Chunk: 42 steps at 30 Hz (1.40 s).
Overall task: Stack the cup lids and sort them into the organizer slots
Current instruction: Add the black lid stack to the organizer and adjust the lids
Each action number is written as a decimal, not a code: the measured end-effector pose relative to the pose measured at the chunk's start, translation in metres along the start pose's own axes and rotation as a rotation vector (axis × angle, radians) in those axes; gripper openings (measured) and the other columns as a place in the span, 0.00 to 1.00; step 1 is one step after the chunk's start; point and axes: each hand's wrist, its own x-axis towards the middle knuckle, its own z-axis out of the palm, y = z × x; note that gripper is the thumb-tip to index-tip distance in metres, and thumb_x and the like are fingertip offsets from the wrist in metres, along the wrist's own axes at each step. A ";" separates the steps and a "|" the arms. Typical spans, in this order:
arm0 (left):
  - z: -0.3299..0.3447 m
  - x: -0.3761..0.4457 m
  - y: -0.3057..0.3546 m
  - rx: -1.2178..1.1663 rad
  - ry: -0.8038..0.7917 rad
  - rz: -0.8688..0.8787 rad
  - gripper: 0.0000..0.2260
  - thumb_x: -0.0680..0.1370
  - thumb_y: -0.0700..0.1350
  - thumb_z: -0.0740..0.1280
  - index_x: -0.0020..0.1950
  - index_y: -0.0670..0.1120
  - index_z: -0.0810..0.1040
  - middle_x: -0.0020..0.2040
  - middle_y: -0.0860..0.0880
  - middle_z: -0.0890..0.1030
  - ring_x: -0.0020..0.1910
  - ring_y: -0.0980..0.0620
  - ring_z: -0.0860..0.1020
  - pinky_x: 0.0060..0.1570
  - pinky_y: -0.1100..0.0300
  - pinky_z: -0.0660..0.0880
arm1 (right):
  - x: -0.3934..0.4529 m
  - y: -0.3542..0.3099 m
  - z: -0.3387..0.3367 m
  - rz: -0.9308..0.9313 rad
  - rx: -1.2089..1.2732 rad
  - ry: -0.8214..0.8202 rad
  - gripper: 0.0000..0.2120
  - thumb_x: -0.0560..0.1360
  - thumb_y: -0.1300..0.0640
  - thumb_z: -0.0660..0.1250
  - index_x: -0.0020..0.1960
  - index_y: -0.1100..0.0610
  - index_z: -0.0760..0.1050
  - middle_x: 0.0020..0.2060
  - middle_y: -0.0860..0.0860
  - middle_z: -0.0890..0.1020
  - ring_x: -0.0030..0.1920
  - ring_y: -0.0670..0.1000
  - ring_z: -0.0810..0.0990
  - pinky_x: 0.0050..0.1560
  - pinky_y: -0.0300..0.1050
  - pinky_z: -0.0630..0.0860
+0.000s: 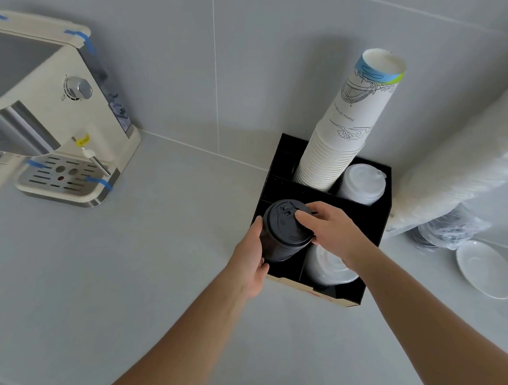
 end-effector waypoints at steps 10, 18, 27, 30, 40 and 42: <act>0.019 0.005 0.003 0.076 0.002 0.002 0.24 0.77 0.66 0.57 0.67 0.54 0.74 0.73 0.49 0.72 0.75 0.47 0.65 0.76 0.48 0.56 | -0.007 0.002 -0.011 0.039 -0.017 0.068 0.08 0.74 0.46 0.69 0.49 0.49 0.81 0.45 0.46 0.86 0.49 0.50 0.84 0.60 0.56 0.79; 0.020 0.011 -0.002 0.063 0.017 -0.022 0.28 0.77 0.67 0.55 0.71 0.53 0.71 0.74 0.48 0.71 0.76 0.45 0.63 0.77 0.46 0.53 | -0.022 -0.001 -0.013 0.018 0.187 -0.054 0.14 0.77 0.64 0.67 0.56 0.48 0.79 0.51 0.49 0.86 0.55 0.53 0.83 0.60 0.53 0.78; 0.018 0.007 -0.002 -0.030 0.026 -0.013 0.29 0.77 0.65 0.58 0.73 0.49 0.69 0.75 0.46 0.69 0.75 0.45 0.65 0.75 0.49 0.58 | -0.025 0.016 0.005 -0.048 0.271 0.146 0.12 0.77 0.58 0.68 0.55 0.43 0.81 0.49 0.43 0.87 0.51 0.43 0.85 0.57 0.42 0.79; 0.013 0.007 -0.010 -0.054 0.039 0.011 0.30 0.78 0.63 0.60 0.75 0.47 0.65 0.76 0.46 0.67 0.76 0.46 0.64 0.75 0.50 0.59 | -0.025 0.014 0.005 -0.029 0.281 0.169 0.13 0.77 0.59 0.67 0.49 0.40 0.81 0.46 0.42 0.87 0.50 0.41 0.85 0.57 0.42 0.78; -0.006 -0.026 -0.061 0.076 0.037 0.039 0.07 0.80 0.47 0.66 0.53 0.43 0.78 0.55 0.45 0.81 0.54 0.52 0.80 0.62 0.55 0.75 | -0.043 0.034 -0.024 0.001 0.302 0.276 0.15 0.76 0.51 0.68 0.63 0.47 0.79 0.53 0.37 0.82 0.60 0.45 0.80 0.67 0.48 0.73; 0.002 -0.027 -0.071 0.145 -0.021 0.051 0.05 0.79 0.44 0.66 0.48 0.44 0.79 0.52 0.46 0.81 0.53 0.52 0.80 0.61 0.56 0.76 | -0.051 0.049 -0.035 0.018 0.326 0.382 0.13 0.77 0.50 0.68 0.61 0.47 0.81 0.51 0.38 0.82 0.56 0.46 0.81 0.62 0.45 0.74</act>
